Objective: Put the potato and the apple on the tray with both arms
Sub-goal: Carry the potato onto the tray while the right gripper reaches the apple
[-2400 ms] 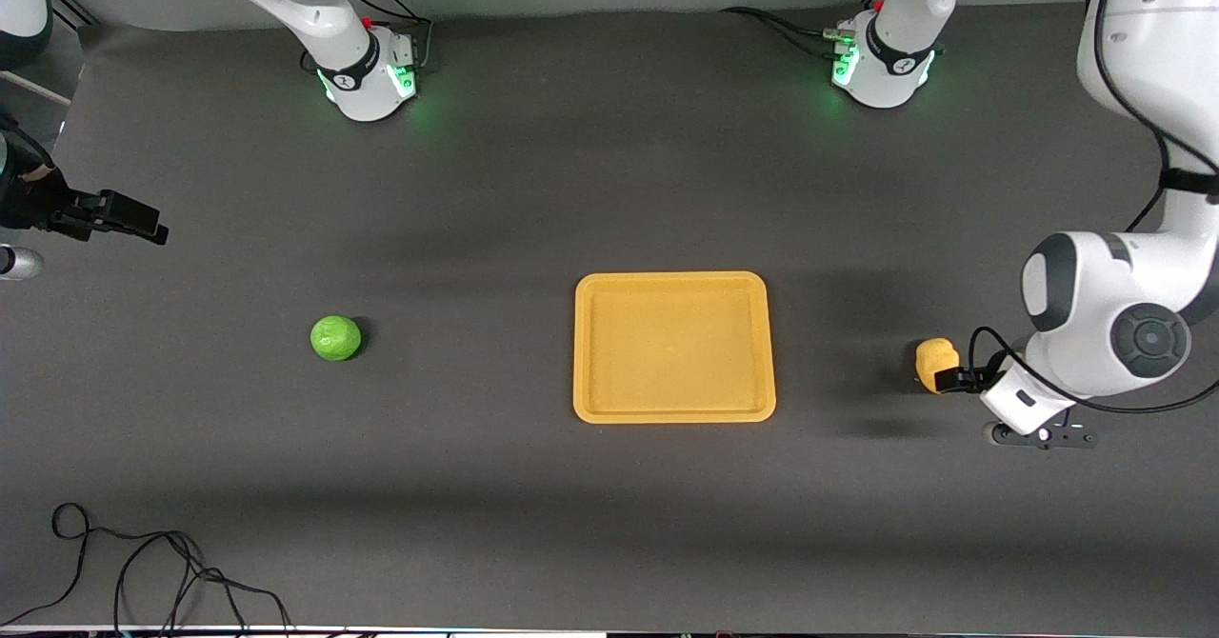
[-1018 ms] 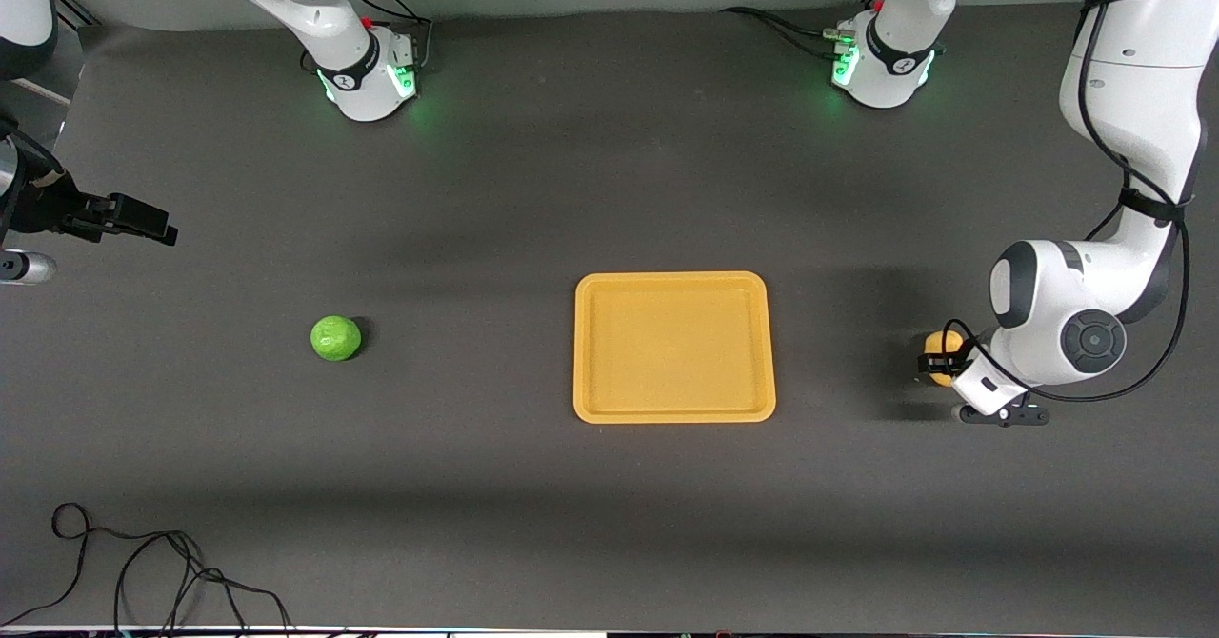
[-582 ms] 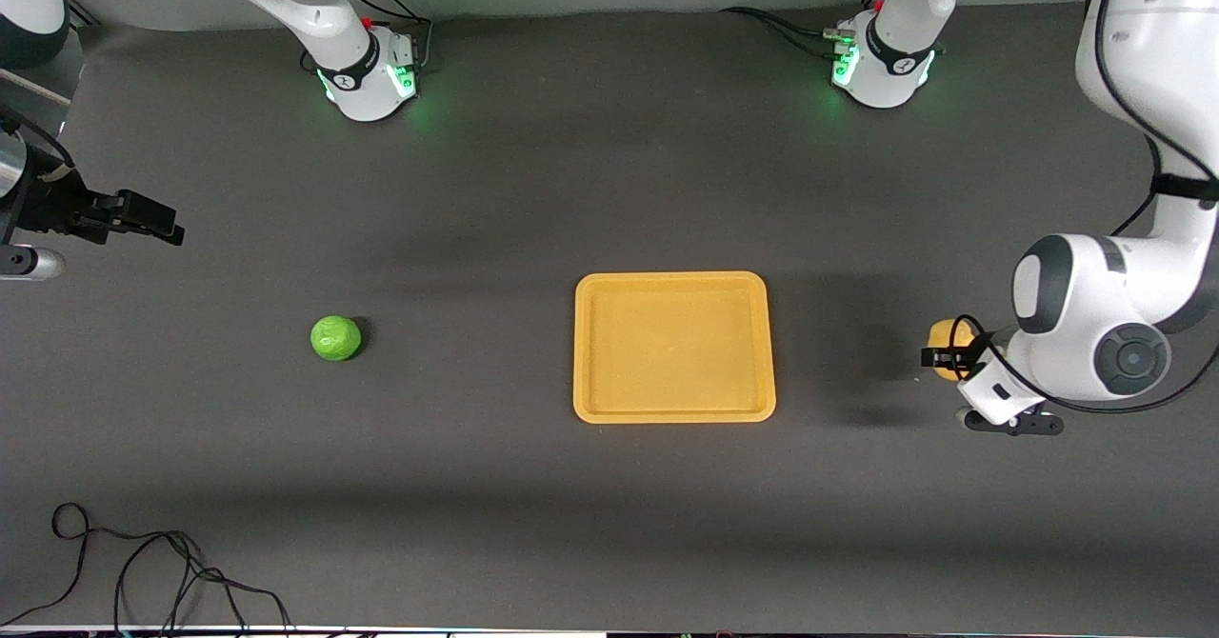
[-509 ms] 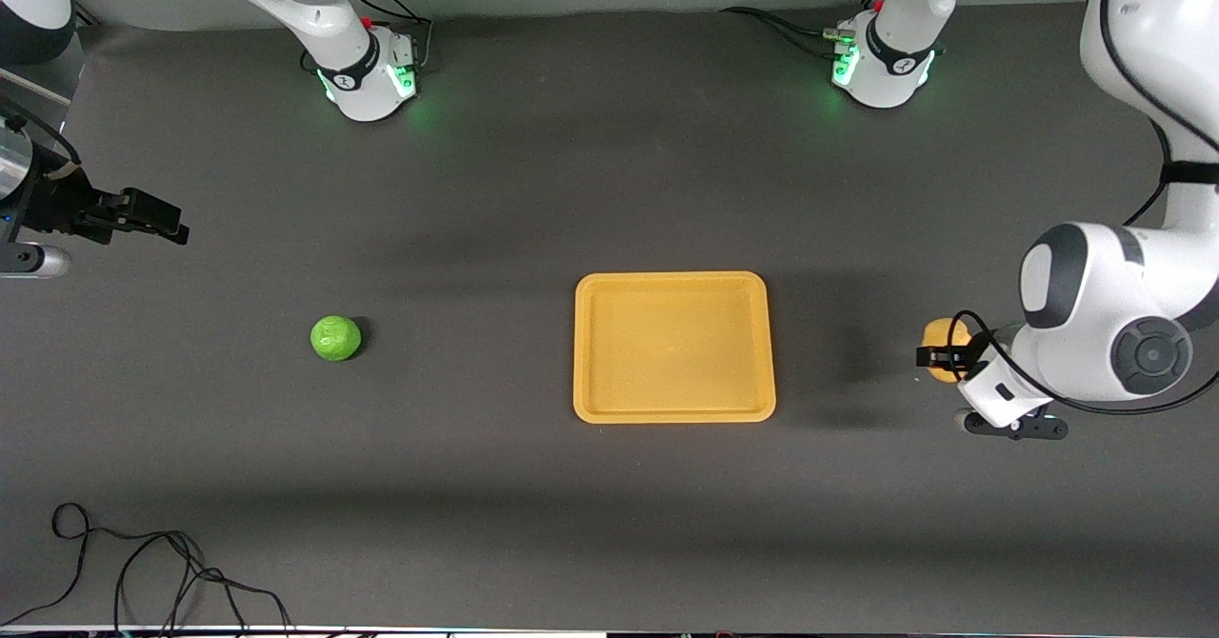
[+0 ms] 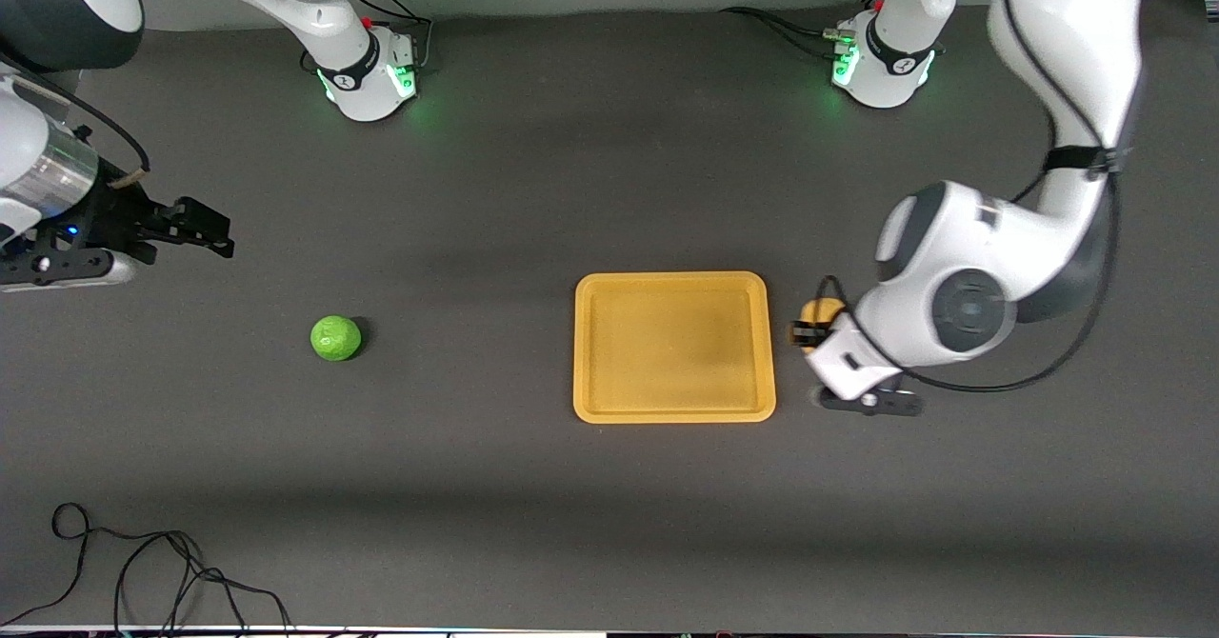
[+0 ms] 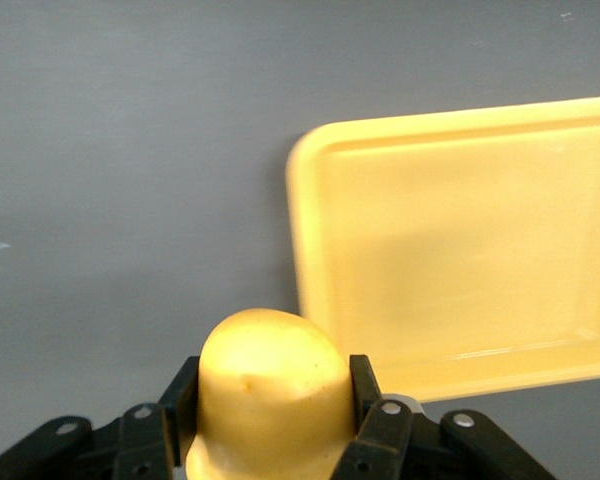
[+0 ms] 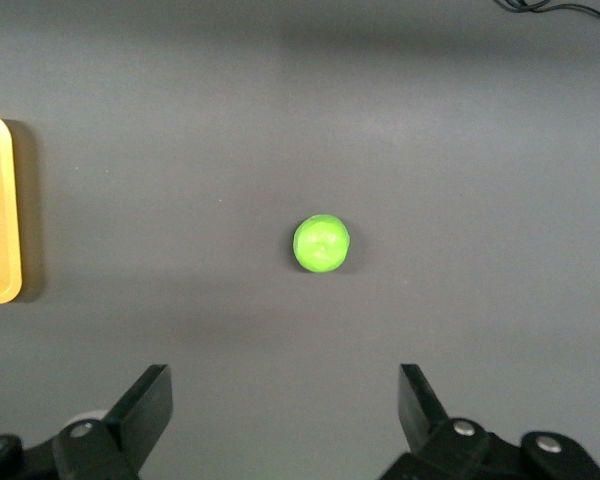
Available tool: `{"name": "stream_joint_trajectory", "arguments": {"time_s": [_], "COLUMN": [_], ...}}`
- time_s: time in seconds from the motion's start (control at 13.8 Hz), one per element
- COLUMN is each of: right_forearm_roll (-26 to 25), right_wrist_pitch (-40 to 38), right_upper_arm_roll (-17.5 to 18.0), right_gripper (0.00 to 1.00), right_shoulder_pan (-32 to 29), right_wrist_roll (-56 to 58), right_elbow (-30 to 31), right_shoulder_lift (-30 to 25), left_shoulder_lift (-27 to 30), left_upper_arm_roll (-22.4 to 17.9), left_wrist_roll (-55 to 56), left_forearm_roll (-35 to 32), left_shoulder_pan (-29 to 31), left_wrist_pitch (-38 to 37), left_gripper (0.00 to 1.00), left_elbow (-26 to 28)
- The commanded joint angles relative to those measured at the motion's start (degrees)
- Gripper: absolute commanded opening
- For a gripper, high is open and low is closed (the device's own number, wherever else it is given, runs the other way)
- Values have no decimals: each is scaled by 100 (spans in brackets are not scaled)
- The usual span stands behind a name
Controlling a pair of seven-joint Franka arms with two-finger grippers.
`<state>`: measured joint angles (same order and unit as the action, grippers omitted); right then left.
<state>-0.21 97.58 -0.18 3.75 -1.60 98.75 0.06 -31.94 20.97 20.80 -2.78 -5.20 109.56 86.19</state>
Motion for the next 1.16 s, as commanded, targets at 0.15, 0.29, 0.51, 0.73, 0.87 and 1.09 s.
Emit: {"name": "stream_joint_trajectory", "arguments": {"time_s": [0.15, 0.29, 0.51, 0.73, 0.87, 1.09], "right_forearm_roll": [65, 109, 179, 180, 180, 180], "right_wrist_pitch": [1364, 2173, 3333, 4258, 4698, 5006], "right_upper_arm_roll": [-254, -272, -272, -272, -272, -272], "right_gripper": [100, 100, 100, 100, 100, 100], "right_shoulder_pan": [3, -6, 20, 20, 20, 12], "right_wrist_roll": [28, 28, 19, 28, 37, 46], "right_elbow": [1293, 1882, 2595, 2852, 2878, 2878], "right_shoulder_lift": [-76, 46, 380, 958, 1381, 1803], "left_shoulder_lift": [-900, -1015, -1042, -1059, -1060, -1051], "left_upper_arm_roll": [-128, -128, -137, -137, -172, -172], "left_wrist_roll": [592, 609, 670, 759, 759, 776], "left_forearm_roll": [-266, -355, -355, -408, -425, -434], "left_shoulder_pan": [-490, -499, -508, -526, -526, -517], "left_wrist_pitch": [1671, 1832, 1806, 1788, 1806, 1797], "left_gripper": [0, 0, 0, 0, 6, 39], "left_elbow": [169, 205, 231, 301, 363, 389]}}
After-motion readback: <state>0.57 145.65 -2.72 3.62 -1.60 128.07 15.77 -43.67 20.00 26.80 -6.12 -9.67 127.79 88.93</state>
